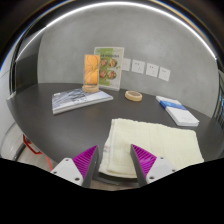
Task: Fold towel
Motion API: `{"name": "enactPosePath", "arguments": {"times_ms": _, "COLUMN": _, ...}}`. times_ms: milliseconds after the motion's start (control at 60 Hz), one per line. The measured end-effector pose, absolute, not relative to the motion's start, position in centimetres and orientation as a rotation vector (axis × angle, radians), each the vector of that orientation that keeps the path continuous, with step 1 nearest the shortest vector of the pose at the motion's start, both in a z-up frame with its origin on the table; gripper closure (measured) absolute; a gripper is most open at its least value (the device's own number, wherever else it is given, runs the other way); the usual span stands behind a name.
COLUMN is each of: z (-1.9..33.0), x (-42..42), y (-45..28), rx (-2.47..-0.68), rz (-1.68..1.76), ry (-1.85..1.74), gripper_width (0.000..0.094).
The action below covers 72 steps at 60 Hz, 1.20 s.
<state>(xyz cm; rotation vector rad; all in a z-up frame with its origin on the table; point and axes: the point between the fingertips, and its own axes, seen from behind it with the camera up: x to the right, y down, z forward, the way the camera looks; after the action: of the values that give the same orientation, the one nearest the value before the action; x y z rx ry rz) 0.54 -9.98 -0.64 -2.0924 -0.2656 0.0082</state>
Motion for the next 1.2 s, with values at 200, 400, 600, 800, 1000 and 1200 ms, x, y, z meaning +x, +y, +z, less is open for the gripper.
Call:
{"name": "enactPosePath", "arguments": {"times_ms": 200, "z": -0.8, "x": 1.9, "y": -8.1, "rx": -2.052, "rz": 0.016, "ry": -0.286, "gripper_width": 0.0791}}
{"name": "enactPosePath", "arguments": {"times_ms": 400, "z": -0.5, "x": 1.9, "y": -8.1, "rx": -2.046, "rz": 0.054, "ry": -0.263, "gripper_width": 0.0925}}
{"name": "enactPosePath", "arguments": {"times_ms": 600, "z": 8.2, "x": 7.5, "y": -7.0, "rx": -1.852, "rz": 0.046, "ry": -0.175, "gripper_width": 0.0927}}
{"name": "enactPosePath", "arguments": {"times_ms": 800, "z": 10.1, "x": 20.5, "y": -6.4, "rx": -1.866, "rz": -0.015, "ry": 0.025, "gripper_width": 0.0924}}
{"name": "enactPosePath", "arguments": {"times_ms": 1000, "z": 2.7, "x": 28.5, "y": -7.2, "rx": -2.026, "rz": -0.124, "ry": 0.134, "gripper_width": 0.0906}}
{"name": "enactPosePath", "arguments": {"times_ms": 1200, "z": 2.1, "x": 29.2, "y": -7.7, "rx": -2.058, "rz": -0.113, "ry": 0.185, "gripper_width": 0.0769}}
